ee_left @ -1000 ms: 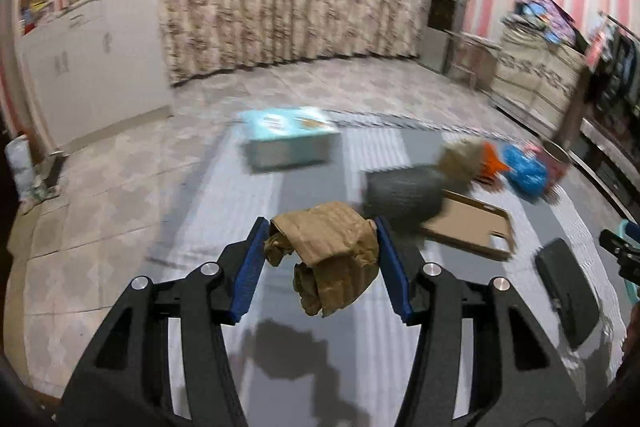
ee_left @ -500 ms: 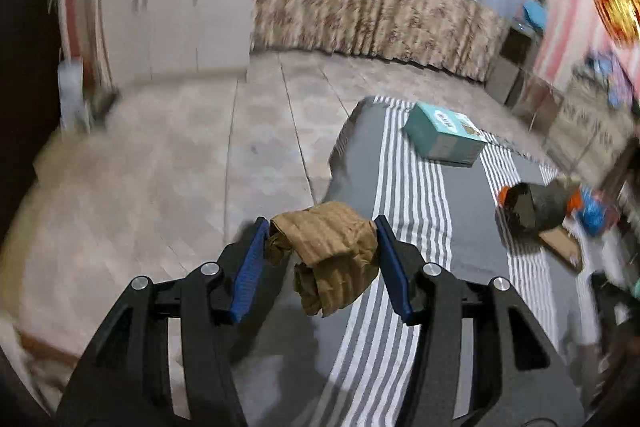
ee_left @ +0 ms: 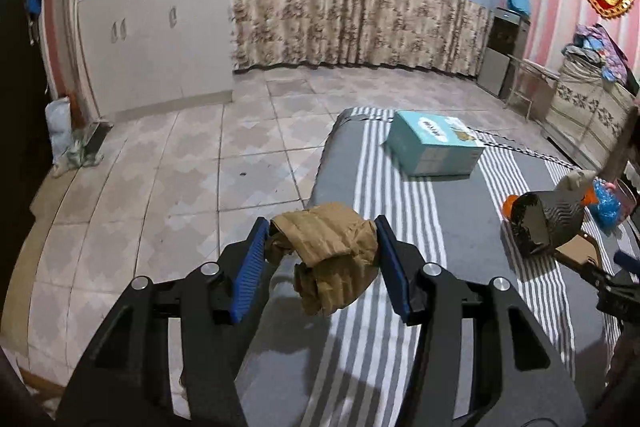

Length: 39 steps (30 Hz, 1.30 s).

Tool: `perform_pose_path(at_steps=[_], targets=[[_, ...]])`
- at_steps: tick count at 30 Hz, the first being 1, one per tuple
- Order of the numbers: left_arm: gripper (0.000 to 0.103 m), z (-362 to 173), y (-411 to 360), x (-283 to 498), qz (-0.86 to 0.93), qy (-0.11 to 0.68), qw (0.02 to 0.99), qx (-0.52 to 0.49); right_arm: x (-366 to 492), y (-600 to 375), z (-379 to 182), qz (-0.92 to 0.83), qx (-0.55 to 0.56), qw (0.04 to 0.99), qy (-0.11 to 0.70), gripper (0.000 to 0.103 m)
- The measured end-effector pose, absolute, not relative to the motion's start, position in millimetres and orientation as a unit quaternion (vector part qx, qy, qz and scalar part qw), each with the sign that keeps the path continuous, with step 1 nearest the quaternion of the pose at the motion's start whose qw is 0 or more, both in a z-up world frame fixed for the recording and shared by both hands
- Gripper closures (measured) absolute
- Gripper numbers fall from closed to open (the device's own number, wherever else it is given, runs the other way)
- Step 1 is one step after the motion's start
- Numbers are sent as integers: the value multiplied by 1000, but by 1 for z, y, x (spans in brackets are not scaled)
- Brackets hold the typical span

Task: Collect trash
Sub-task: 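Grasp the black ribbed cylinder with the right tool while the left tool holds the bag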

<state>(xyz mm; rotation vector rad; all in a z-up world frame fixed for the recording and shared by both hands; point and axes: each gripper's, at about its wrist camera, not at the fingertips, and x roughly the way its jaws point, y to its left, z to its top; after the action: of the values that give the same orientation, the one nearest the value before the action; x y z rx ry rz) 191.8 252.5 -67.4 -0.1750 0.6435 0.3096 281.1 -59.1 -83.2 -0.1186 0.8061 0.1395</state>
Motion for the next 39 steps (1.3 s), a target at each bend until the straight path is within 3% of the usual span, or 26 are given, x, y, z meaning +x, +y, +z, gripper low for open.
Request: perform_pose_path(at_steps=[11, 28, 30, 31, 32, 39], targets=[[51, -70, 275, 189, 157, 319, 930, -94, 314, 15, -74, 88, -70, 909, 400, 5], [51, -72, 289, 179, 162, 318, 928, -105, 333, 40, -78, 15, -16, 903, 429, 5], [51, -71, 286, 178, 161, 318, 929, -101, 332, 36, -80, 23, -18, 905, 424, 7], [51, -70, 285, 178, 159, 318, 929, -100, 331, 34, -80, 31, -21, 906, 423, 14], [51, -69, 283, 178, 158, 317, 930, -101, 331, 32, -80, 35, -24, 905, 424, 30], [51, -57, 262, 176, 146, 317, 932, -97, 319, -2, -69, 80, -8, 904, 420, 30]])
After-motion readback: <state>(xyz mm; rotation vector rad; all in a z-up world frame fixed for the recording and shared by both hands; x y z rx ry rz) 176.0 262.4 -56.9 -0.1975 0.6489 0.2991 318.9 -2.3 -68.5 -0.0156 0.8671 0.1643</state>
